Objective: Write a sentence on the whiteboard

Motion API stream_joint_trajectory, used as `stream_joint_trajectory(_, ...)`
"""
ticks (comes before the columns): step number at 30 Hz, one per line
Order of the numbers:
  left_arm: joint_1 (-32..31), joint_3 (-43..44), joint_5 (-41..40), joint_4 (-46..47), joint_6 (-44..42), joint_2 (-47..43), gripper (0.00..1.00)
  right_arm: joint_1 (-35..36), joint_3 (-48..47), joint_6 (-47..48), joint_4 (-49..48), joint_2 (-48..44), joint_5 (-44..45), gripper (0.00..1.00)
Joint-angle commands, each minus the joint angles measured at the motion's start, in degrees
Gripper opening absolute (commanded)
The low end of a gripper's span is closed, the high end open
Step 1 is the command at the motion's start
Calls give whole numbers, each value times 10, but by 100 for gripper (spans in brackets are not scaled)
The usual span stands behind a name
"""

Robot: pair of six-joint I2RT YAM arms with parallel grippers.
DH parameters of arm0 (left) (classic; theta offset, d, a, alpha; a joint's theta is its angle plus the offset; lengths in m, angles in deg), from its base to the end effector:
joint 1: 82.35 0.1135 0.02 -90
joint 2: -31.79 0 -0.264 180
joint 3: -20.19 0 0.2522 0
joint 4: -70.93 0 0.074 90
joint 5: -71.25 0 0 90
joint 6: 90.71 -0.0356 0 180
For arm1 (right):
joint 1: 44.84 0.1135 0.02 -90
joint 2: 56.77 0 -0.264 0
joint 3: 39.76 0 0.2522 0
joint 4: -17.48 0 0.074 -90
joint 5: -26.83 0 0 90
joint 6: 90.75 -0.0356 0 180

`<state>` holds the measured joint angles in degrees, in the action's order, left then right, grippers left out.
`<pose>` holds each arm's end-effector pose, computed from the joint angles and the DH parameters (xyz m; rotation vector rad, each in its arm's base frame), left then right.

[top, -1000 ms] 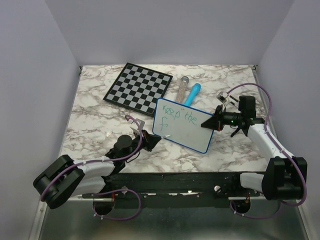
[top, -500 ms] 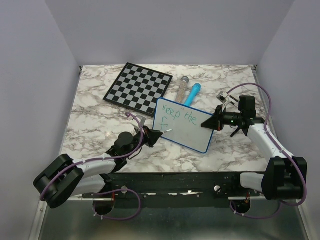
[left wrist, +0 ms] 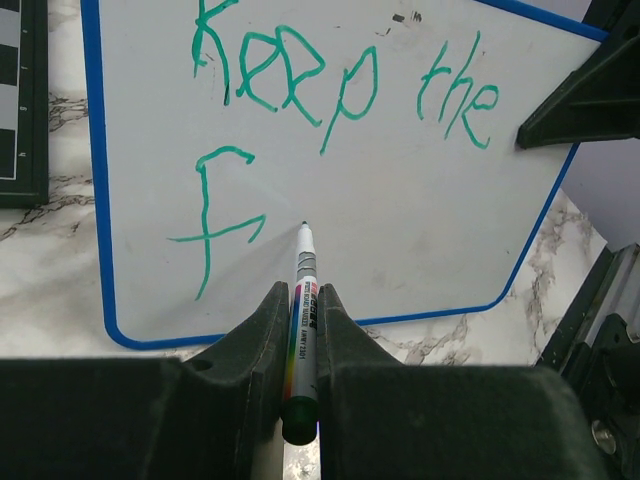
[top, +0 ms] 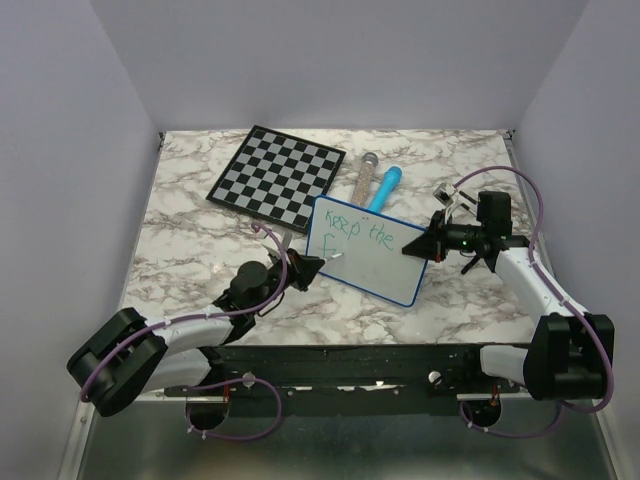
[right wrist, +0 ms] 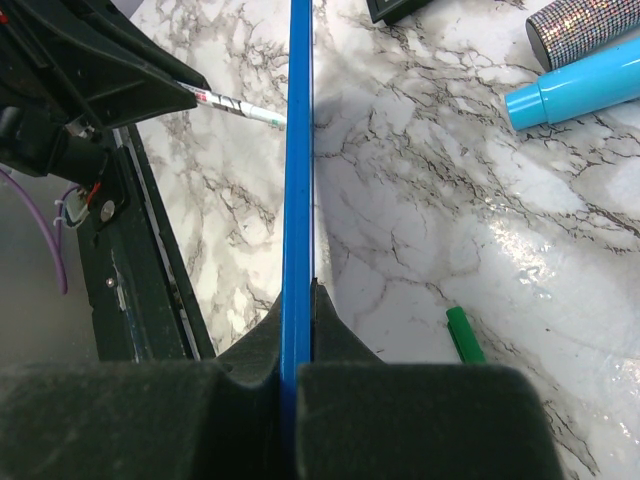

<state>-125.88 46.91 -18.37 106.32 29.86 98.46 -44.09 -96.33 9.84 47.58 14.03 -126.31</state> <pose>0.1579 -0.1503 0.1853 0.2024 1.7346 -0.9763 0.2416 0.0349 0.2379 -0.7175 1.9525 1.1602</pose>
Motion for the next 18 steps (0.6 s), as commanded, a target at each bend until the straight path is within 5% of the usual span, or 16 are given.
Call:
stream_joint_trajectory(1,-1,17,-19,9,-14,8,0,4,-15,4,-6,-9,-25,1)
stream_joint_trajectory(18,13,13,-35,-8,-16,4,0,4,-15,3,-6,-9,-26,1)
